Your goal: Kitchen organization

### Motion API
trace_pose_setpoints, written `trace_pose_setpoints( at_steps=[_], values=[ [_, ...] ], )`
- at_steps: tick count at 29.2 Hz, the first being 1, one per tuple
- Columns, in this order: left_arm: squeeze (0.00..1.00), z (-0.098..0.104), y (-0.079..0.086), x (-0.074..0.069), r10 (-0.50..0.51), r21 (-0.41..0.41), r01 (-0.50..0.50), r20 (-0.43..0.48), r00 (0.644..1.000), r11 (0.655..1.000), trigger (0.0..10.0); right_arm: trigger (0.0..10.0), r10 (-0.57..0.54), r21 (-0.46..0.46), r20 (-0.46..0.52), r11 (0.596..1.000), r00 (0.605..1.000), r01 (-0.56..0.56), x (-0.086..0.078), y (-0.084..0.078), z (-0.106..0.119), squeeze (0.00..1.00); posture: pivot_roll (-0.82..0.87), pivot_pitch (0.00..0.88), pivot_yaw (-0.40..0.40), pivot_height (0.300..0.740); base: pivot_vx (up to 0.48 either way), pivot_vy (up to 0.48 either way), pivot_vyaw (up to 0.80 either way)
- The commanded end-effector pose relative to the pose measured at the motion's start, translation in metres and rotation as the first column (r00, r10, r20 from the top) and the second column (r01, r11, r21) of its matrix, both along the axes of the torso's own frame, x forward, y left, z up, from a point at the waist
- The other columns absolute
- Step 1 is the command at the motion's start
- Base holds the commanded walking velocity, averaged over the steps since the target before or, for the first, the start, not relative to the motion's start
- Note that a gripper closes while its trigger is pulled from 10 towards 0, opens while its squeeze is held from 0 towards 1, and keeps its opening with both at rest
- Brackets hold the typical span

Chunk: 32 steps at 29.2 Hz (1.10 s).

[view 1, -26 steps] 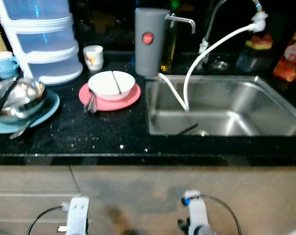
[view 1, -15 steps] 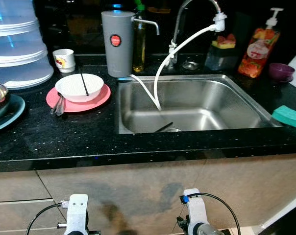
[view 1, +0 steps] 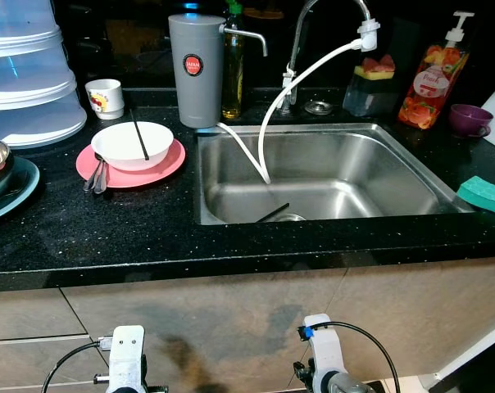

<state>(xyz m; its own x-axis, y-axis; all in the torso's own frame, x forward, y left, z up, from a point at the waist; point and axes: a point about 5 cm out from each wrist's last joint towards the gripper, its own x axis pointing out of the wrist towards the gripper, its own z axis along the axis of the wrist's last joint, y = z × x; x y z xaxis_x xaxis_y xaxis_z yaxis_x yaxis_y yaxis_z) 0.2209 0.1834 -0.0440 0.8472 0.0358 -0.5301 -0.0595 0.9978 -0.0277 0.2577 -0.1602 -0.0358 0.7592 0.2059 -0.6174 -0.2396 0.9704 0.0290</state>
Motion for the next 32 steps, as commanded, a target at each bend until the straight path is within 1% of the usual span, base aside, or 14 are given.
trace_pose_setpoints(
  at_steps=[1, 11, 22, 27, 30, 32],
  values=[
    [0.00, -0.0034, -0.0030, -0.0041, 0.007, -0.025, -0.007, -0.018, 1.000, 1.000, 10.0, 10.0, -0.006, 0.009, -0.011, 1.000, 1.000, 0.007, -0.0025, 0.0006, -0.0022, 0.00, -0.02, 0.090, -0.045, 0.740, -0.330, 0.000, 0.00],
    [0.00, -0.0038, -0.0048, -0.0038, -0.001, -0.036, 0.000, -0.023, 1.000, 0.999, 10.0, 10.0, -0.006, 0.009, -0.014, 1.000, 1.000, 0.006, -0.0035, 0.0007, -0.0030, 0.00, -0.02, 0.094, -0.044, 0.740, -0.360, 0.000, 0.00],
    [0.00, -0.0017, -0.0055, -0.0004, -0.007, -0.043, 0.006, -0.012, 1.000, 0.999, 10.0, 10.0, -0.001, 0.003, -0.011, 1.000, 1.000, 0.001, -0.0032, 0.0008, -0.0027, 0.00, -0.03, 0.095, -0.047, 0.740, -0.318, 0.000, 0.00],
    [0.00, -0.0011, -0.0053, 0.0006, -0.005, -0.046, 0.005, -0.010, 1.000, 0.999, 10.0, 10.0, 0.001, 0.005, -0.011, 1.000, 1.000, -0.001, -0.0027, 0.0019, -0.0025, 0.00, -0.03, 0.094, -0.048, 0.740, -0.256, 0.000, 0.00],
    [0.00, -0.0005, -0.0047, 0.0010, -0.005, -0.045, 0.004, -0.007, 1.000, 0.999, 10.0, 10.0, 0.002, 0.006, -0.011, 1.000, 1.000, -0.002, -0.0026, 0.0026, -0.0025, 0.00, -0.03, 0.095, -0.048, 0.740, 0.000, 0.000, 0.00],
    [0.00, -0.0010, -0.0034, 0.0015, -0.009, -0.027, 0.009, -0.018, 1.000, 1.000, 10.0, 10.0, 0.003, 0.007, -0.010, 1.000, 1.000, -0.003, -0.0025, 0.0031, -0.0023, 0.00, -0.03, 0.093, -0.049, 0.740, 0.000, 0.000, 0.00]
  ],
)
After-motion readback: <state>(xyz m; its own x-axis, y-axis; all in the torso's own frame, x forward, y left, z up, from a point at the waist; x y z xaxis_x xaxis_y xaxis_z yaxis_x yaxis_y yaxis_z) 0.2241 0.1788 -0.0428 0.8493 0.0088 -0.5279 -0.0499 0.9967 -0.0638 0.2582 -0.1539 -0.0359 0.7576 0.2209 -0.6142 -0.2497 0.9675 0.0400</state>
